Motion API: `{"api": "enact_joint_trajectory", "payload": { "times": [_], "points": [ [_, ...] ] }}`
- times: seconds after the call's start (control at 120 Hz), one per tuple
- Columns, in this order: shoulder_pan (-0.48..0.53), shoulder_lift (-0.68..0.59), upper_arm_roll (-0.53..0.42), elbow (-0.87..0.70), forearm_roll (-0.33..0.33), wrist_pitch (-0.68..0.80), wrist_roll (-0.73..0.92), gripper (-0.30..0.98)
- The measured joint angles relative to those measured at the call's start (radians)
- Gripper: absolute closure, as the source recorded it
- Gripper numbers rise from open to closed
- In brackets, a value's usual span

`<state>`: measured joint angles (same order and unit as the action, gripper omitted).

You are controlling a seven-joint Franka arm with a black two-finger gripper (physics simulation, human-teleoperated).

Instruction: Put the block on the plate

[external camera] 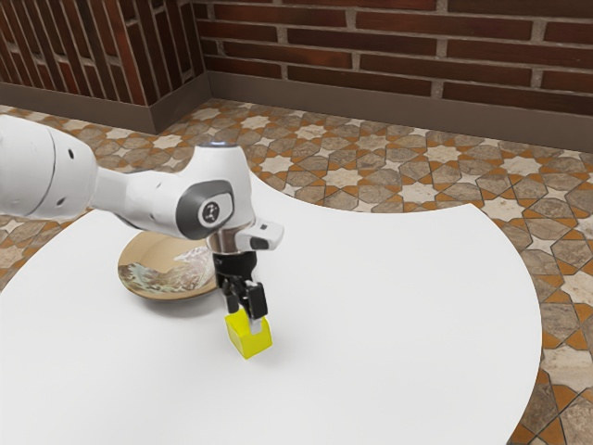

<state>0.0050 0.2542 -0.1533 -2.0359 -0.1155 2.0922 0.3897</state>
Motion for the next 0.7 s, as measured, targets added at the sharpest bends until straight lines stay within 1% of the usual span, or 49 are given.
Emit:
{"api": "enact_joint_trajectory", "payload": {
  "times": [0.517, 0.567, 0.7],
  "points": [
    [0.021, 0.089, 0.006, 0.015, 0.0, 0.075, 0.002, 0.0],
    [0.02, 0.091, 0.005, 0.015, -0.001, 0.077, 0.002, 0.04],
    [0.02, 0.091, 0.005, 0.014, 0.0, 0.081, 0.001, 0.23]
  ]
}}
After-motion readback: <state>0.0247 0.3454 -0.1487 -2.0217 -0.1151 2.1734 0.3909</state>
